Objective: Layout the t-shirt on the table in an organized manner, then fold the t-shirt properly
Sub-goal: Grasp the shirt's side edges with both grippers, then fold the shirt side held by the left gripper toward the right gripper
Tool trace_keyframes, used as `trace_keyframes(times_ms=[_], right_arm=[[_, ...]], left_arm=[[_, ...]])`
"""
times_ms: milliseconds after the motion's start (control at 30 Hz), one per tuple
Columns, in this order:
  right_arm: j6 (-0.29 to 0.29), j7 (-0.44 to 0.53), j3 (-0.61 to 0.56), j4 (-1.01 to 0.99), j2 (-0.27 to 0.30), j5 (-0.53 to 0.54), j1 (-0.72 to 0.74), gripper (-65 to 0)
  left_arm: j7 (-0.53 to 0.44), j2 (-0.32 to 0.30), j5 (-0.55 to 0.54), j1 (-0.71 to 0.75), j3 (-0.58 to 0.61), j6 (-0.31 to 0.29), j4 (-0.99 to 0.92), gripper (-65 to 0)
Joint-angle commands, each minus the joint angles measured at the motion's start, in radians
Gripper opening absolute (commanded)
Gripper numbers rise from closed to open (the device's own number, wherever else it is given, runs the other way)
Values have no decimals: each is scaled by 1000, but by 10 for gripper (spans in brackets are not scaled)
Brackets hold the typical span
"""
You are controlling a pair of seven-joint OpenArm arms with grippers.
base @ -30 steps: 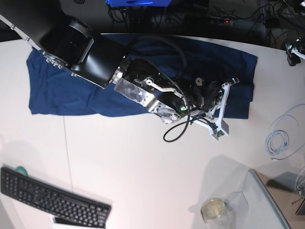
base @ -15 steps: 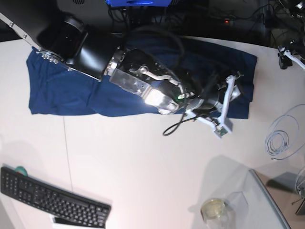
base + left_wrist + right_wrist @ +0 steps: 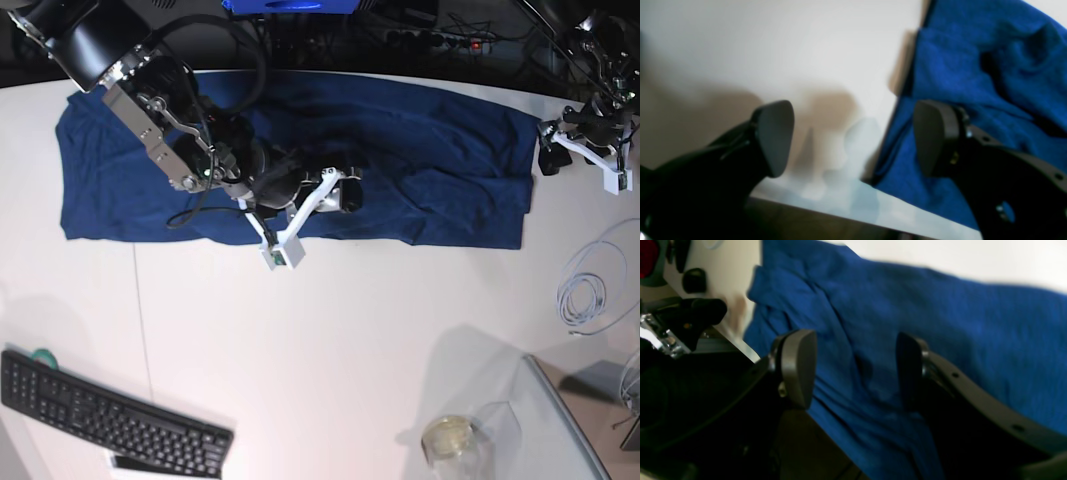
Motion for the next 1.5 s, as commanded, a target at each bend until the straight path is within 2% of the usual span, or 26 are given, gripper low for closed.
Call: trace_keyframes(times_ms=[0, 133, 233, 333, 467, 700, 967, 1100, 1167, 1200, 1333, 1367, 1467], right_arm=[[10, 14, 14, 20, 4, 8, 9, -317], [10, 14, 11, 13, 8, 7, -3, -371], [10, 14, 9, 13, 8, 7, -3, -384], [10, 14, 9, 13, 7, 7, -3, -384], [10, 14, 14, 13, 4, 11, -3, -383], [10, 14, 17, 13, 5, 11, -3, -384], [10, 16, 17, 13, 4, 11, -3, -384], [10, 17, 17, 16, 4, 11, -3, -386], [10, 19, 19, 22, 7, 13, -3, -386], [10, 19, 19, 22, 8, 13, -5, -386], [10, 19, 115, 25, 7, 13, -60, -386], [10, 19, 149, 31, 7, 13, -77, -386], [12, 19, 266, 59, 10, 8, -138, -386]], left_arm=[[-20, -20, -46, -7, 0, -1, 11, -115], [-20, -48, -155, 6, 73, -1, 5, -115], [-20, -59, -197, 13, 116, -1, 5, -115], [-25, -71, -200, 6, 150, -1, -24, -115], [-151, -86, -198, -2, 236, -1, -115, -115], [-237, -106, -200, -14, 300, -1, -279, -118], [-237, -106, -198, -30, 302, -1, -322, -123], [-237, -105, -198, -33, 385, -1, -322, -132], [-241, -105, -198, -31, 403, -1, -330, -202], [-241, -105, -201, -34, 406, -1, -348, -268], [-272, -125, -201, -73, 403, -1, -423, -630], [-286, -132, -203, -79, 403, -1, -440, -650], [-324, -161, -207, -85, 365, -1, -462, -650]])
